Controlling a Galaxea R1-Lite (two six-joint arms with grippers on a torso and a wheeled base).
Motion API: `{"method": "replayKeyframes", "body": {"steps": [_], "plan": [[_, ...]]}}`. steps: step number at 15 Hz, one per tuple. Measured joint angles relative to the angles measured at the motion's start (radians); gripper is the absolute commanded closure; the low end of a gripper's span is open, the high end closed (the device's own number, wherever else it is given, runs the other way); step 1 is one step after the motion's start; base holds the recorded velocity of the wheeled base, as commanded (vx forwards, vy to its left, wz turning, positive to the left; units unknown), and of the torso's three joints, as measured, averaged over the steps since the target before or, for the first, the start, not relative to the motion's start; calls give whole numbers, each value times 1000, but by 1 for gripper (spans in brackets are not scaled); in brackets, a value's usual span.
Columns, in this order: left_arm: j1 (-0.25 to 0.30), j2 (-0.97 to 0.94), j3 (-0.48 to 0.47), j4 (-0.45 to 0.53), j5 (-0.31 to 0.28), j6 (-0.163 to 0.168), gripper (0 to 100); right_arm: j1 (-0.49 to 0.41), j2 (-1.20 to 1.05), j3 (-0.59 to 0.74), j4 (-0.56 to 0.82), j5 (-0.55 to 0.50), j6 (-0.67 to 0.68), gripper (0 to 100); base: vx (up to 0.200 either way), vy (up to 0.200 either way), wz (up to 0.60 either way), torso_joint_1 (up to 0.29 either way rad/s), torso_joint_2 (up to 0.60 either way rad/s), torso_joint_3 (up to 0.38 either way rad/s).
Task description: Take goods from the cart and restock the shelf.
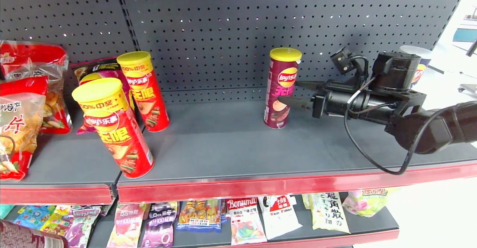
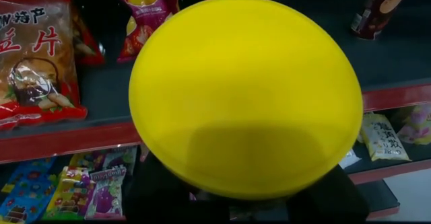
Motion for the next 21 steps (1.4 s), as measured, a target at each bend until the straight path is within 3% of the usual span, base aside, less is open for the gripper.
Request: {"method": "replayKeyframes", "body": {"steps": [7, 16, 17, 21], "plan": [[0, 5, -1, -1, 1, 3, 100, -50, 108, -139, 1, 84, -1, 0, 0, 0, 0, 0, 0, 0], [0, 3, 2, -1, 3, 23, 100, -10, 141, -174, 3, 121, 1, 0, 0, 0, 0, 0, 0, 0], [0, 1, 3, 0, 3, 23, 100, -7, 145, -176, 3, 121, 1, 100, 0, 0, 0, 0, 0, 0], [0, -2, 4, 0, 3, 23, 100, 11, 168, -206, 3, 120, 2, 100, 0, 0, 0, 0, 0, 0]]}}
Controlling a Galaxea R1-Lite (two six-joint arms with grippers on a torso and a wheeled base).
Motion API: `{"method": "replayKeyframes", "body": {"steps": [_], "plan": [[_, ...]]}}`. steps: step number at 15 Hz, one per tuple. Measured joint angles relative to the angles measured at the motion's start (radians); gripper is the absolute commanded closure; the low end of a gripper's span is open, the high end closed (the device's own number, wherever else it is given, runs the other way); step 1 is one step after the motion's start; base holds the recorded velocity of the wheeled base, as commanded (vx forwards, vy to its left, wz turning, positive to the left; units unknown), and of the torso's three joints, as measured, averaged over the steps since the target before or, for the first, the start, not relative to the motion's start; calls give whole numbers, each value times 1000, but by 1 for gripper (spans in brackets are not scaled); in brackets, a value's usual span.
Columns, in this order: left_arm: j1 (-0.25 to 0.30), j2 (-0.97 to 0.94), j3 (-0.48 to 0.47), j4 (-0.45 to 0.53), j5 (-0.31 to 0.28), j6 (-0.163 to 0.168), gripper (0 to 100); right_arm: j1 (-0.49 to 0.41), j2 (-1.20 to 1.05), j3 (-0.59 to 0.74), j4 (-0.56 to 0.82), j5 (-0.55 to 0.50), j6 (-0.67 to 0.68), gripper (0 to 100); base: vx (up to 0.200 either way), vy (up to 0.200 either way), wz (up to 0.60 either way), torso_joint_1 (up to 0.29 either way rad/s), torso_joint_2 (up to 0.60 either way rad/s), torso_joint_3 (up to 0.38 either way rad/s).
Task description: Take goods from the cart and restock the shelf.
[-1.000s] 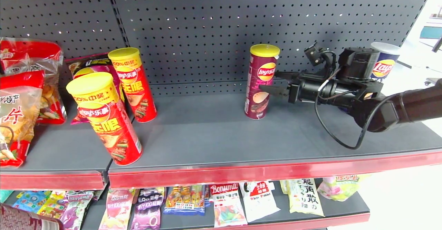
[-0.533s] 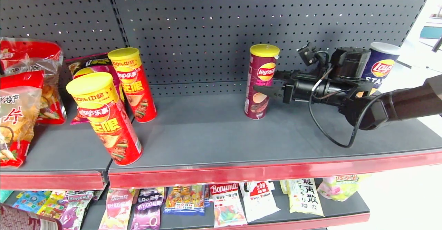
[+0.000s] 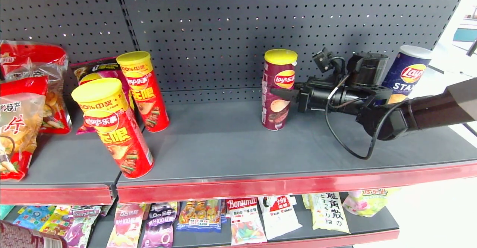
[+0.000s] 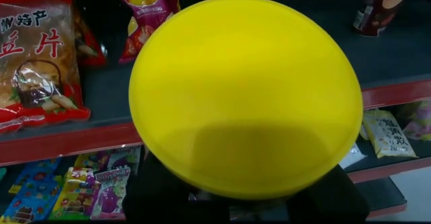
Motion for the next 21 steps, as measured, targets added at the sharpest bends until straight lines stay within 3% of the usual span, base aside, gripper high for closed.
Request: {"method": "replayKeyframes", "body": {"steps": [3, 6, 10, 14, 21], "plan": [[0, -1, 0, 0, 0, 0, 100, 22, 8, 1, -5, -19, -3, 100, 0, 0, 0, 0, 0, 0], [0, -1, 0, -1, 1, 0, 100, 56, -24, 39, -6, -176, 0, 100, 0, 0, 0, 0, 0, 0], [0, -3, -7, -1, 3, 0, 100, 124, -141, 220, -46, -320, 6, 100, 0, 0, 0, 0, 0, 0], [0, -1, -14, -3, -2, 0, 100, 201, -230, 401, -217, -440, 34, 100, 0, 0, 0, 0, 0, 0], [0, -7, -14, -4, 3, 0, 100, 316, -290, 549, -273, -501, 40, 100, 0, 0, 0, 0, 0, 0]]}}
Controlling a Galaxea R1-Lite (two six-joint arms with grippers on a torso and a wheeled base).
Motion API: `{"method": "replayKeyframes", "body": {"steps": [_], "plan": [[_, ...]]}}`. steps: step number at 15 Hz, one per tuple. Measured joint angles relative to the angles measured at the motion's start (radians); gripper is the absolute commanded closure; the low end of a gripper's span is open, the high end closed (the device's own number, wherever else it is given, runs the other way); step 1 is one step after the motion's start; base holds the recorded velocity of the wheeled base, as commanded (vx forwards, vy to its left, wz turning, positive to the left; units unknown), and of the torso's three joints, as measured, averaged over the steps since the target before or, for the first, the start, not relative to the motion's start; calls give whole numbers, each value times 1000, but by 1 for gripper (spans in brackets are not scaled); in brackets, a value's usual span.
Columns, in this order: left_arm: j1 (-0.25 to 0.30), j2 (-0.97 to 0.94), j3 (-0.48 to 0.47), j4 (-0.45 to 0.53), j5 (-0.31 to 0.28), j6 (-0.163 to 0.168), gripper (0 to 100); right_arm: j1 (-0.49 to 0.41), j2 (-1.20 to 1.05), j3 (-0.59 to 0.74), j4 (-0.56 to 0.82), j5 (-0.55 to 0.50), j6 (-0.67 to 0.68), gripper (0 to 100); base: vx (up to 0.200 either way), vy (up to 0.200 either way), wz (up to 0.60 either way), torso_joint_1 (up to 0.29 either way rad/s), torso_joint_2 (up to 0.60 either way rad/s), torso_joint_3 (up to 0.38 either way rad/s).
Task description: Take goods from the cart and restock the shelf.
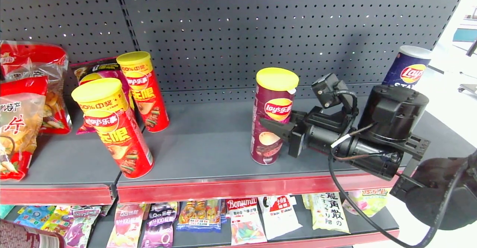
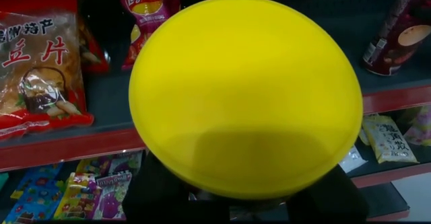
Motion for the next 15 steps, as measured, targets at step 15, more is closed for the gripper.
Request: {"method": "replayKeyframes", "body": {"steps": [15], "plan": [[0, -18, -3, 3, 0, -1, 100, 51, -23, 43, 0, -12, -5, 100, 0, 0, 0, 0, 0, 0]]}}
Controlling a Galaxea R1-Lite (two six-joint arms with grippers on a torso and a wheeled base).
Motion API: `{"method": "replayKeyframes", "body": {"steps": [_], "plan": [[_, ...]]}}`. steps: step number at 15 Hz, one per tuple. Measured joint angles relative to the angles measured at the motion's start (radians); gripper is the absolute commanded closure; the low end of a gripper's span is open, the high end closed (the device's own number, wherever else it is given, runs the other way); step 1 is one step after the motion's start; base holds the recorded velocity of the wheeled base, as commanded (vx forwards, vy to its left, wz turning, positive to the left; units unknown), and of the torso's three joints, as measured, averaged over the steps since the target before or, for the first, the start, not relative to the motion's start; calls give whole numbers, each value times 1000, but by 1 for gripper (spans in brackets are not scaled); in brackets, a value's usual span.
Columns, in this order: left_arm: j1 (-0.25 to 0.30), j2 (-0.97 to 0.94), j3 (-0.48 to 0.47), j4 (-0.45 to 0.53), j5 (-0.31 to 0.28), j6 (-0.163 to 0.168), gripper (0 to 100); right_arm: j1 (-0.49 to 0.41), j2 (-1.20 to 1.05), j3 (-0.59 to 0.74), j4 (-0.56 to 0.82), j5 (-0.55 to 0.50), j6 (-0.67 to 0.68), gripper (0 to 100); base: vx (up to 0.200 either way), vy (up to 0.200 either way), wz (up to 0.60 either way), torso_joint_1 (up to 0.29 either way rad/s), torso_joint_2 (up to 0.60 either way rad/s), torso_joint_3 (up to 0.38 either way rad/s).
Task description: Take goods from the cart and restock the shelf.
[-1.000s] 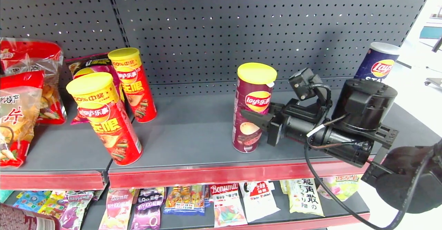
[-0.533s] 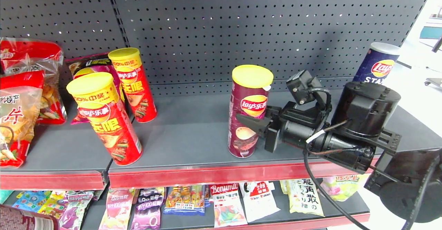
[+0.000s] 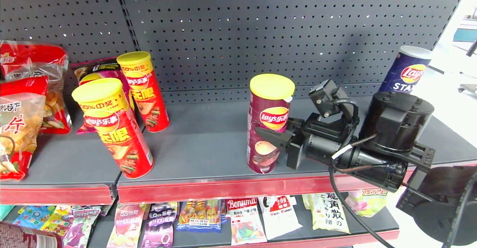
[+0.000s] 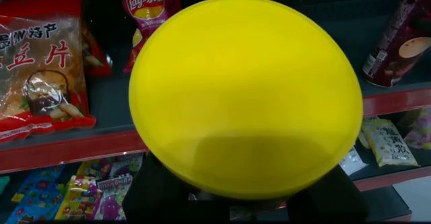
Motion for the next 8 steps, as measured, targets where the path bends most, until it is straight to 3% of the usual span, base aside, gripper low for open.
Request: {"method": "replayKeyframes", "body": {"steps": [8], "plan": [[0, -8, 1, 2, 1, 0, 100, 6, 1, 10, 0, 0, 0, 100, 0, 0, 0, 0, 0, 0]]}}
